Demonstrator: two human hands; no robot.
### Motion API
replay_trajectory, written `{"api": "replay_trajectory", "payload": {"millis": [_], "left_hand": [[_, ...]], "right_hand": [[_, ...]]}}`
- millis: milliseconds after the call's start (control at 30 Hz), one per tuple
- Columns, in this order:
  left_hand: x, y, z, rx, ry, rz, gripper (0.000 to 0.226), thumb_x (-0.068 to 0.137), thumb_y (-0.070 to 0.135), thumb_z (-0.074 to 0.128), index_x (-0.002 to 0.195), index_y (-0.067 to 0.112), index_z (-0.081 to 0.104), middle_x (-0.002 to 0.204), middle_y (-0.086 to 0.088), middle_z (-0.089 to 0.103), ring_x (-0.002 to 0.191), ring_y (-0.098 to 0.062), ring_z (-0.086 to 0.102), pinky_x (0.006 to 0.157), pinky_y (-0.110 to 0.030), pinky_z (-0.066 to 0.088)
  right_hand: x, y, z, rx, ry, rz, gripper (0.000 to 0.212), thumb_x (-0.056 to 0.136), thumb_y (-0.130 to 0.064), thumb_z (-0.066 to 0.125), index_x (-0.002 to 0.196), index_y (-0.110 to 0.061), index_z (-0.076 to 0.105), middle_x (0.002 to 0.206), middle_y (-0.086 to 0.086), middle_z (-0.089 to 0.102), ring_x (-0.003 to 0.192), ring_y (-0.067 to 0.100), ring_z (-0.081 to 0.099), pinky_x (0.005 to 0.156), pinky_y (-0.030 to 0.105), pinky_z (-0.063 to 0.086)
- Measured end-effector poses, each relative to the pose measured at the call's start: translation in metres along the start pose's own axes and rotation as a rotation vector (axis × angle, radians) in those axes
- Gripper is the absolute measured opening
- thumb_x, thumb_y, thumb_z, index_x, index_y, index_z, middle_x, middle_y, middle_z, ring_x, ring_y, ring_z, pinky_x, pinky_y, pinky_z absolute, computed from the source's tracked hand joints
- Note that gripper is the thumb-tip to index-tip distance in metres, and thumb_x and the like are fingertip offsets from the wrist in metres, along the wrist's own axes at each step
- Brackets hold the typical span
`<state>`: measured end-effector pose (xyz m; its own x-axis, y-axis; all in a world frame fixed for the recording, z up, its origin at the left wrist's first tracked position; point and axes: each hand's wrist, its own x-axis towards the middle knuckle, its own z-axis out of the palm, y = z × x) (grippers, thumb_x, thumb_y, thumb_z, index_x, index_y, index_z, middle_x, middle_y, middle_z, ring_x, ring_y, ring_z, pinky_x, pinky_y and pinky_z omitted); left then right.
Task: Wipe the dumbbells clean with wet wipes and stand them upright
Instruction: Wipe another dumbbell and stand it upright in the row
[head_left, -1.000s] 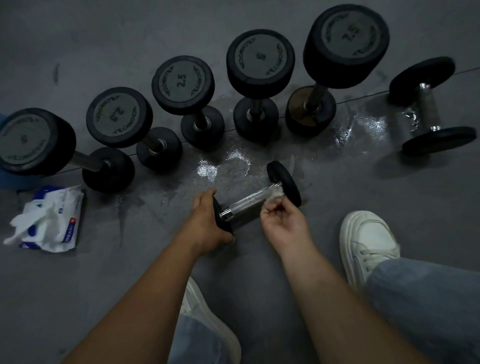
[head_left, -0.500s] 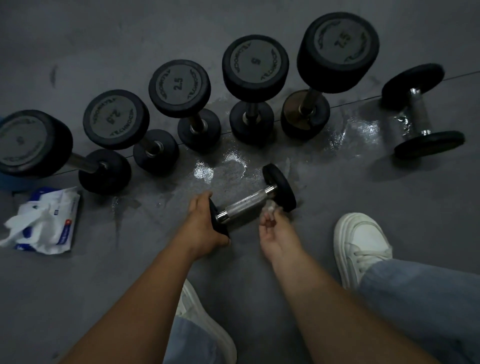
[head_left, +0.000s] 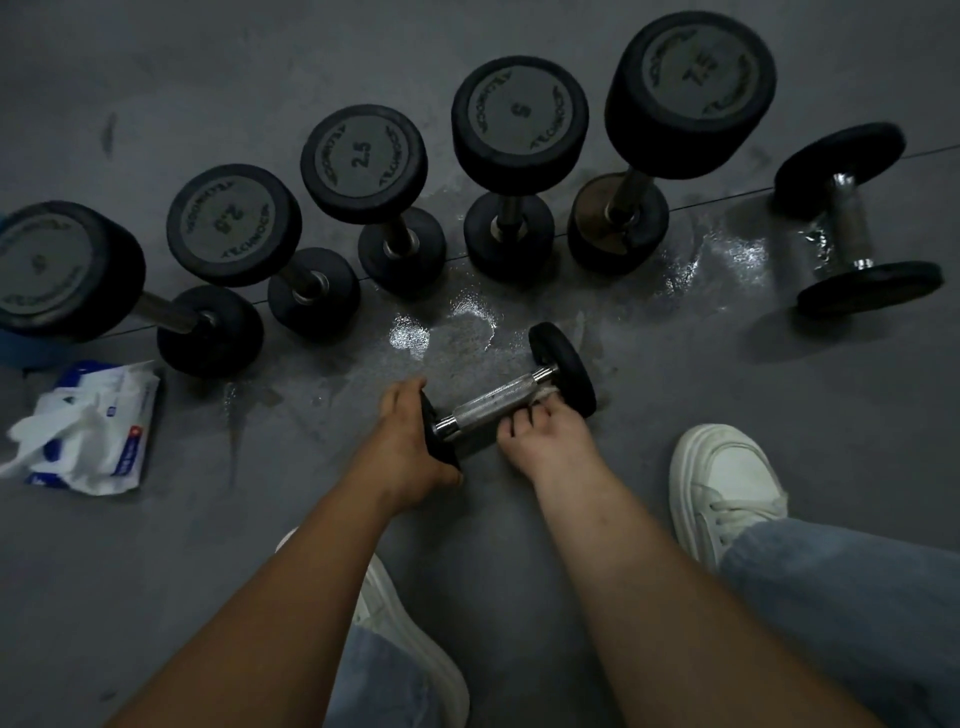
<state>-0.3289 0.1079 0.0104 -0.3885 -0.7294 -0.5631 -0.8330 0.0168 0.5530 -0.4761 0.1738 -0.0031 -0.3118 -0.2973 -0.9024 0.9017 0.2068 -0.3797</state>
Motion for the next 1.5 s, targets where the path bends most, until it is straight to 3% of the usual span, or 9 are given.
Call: {"api": "replay_trajectory", "payload": {"millis": [100,167,300,500,767,1000,1133,1233,1500], "left_hand": [[0.002,-0.001,-0.001,-0.010,0.003,0.005,0.124,0.052,0.011,0.093,0.153,0.017,0.022,0.152,-0.004,0.022,0.129,-0.022,0.041,0.097,-0.021,0.036],[0.002,-0.001,-0.001,-0.010,-0.009,0.009,0.123,0.053,0.010,0.093,0.153,0.015,0.021,0.152,-0.005,0.022,0.128,-0.022,0.041,0.095,-0.018,0.034],[0.003,0.001,-0.003,-0.015,-0.020,0.007,0.123,0.054,0.010,0.093,0.153,0.014,0.020,0.153,-0.006,0.021,0.131,-0.023,0.039,0.095,-0.018,0.033],[0.000,0.005,-0.007,0.010,-0.039,0.003,0.125,0.053,0.013,0.093,0.154,0.014,0.019,0.151,-0.005,0.021,0.131,-0.023,0.040,0.099,-0.024,0.039],[0.001,0.006,-0.009,0.002,-0.051,-0.019,0.126,0.053,0.013,0.093,0.154,0.015,0.018,0.152,-0.004,0.020,0.133,-0.023,0.039,0.099,-0.020,0.036],[0.001,0.002,-0.006,0.006,-0.037,-0.023,0.124,0.054,0.014,0.091,0.154,0.016,0.018,0.152,-0.003,0.018,0.129,-0.022,0.043,0.096,-0.019,0.037],[0.000,0.004,-0.006,0.003,-0.044,-0.031,0.121,0.055,0.011,0.088,0.154,0.015,0.017,0.155,-0.006,0.016,0.130,-0.024,0.045,0.104,-0.027,0.042],[0.002,0.005,-0.007,-0.001,-0.038,-0.043,0.122,0.056,0.012,0.090,0.154,0.017,0.017,0.155,-0.004,0.016,0.130,-0.024,0.045,0.105,-0.028,0.042],[0.004,0.006,-0.009,0.025,-0.068,-0.056,0.127,0.055,0.014,0.091,0.156,0.018,0.014,0.153,-0.002,0.017,0.128,-0.024,0.046,0.097,-0.026,0.045]], "right_hand": [[-0.023,-0.003,-0.008,-0.058,-0.038,-0.210,0.018,0.096,-0.014,0.052,0.083,-0.016,0.064,0.088,-0.002,0.066,0.089,0.012,0.065,0.064,0.020,0.041],[-0.034,-0.010,-0.007,-0.544,0.005,-0.635,0.015,0.091,-0.015,0.059,0.081,-0.016,0.069,0.078,-0.010,0.070,0.069,0.005,0.062,0.063,0.022,0.047],[-0.033,-0.045,0.015,-1.723,0.001,-1.047,0.014,0.095,-0.017,0.048,0.102,-0.024,0.058,0.099,-0.002,0.067,0.088,0.025,0.066,0.063,0.029,0.039],[-0.041,-0.055,0.015,-2.374,-0.139,-0.980,0.041,0.089,0.001,0.046,0.129,-0.004,0.051,0.123,0.012,0.058,0.098,0.032,0.066,0.073,0.039,0.051],[-0.036,-0.057,0.022,-2.233,-0.227,-1.048,0.025,0.091,-0.016,0.050,0.114,-0.023,0.059,0.104,0.006,0.068,0.096,0.030,0.066,0.071,0.033,0.048],[-0.001,-0.011,0.003,-1.422,-0.053,-0.910,0.026,0.095,-0.028,0.048,0.117,-0.034,0.061,0.109,-0.002,0.070,0.100,0.025,0.065,0.084,0.037,0.052],[-0.007,-0.001,0.013,-1.810,-0.427,-0.948,0.031,0.091,-0.023,0.050,0.117,-0.032,0.066,0.116,-0.004,0.068,0.104,0.023,0.064,0.082,0.035,0.052],[0.005,-0.018,0.014,-1.717,-0.213,-0.956,0.027,0.093,-0.025,0.049,0.112,-0.029,0.068,0.111,0.002,0.070,0.102,0.027,0.064,0.084,0.038,0.051],[0.003,-0.016,0.018,-1.843,-0.227,-1.027,0.028,0.095,-0.030,0.047,0.118,-0.032,0.064,0.108,0.002,0.070,0.098,0.028,0.065,0.078,0.036,0.051]]}}
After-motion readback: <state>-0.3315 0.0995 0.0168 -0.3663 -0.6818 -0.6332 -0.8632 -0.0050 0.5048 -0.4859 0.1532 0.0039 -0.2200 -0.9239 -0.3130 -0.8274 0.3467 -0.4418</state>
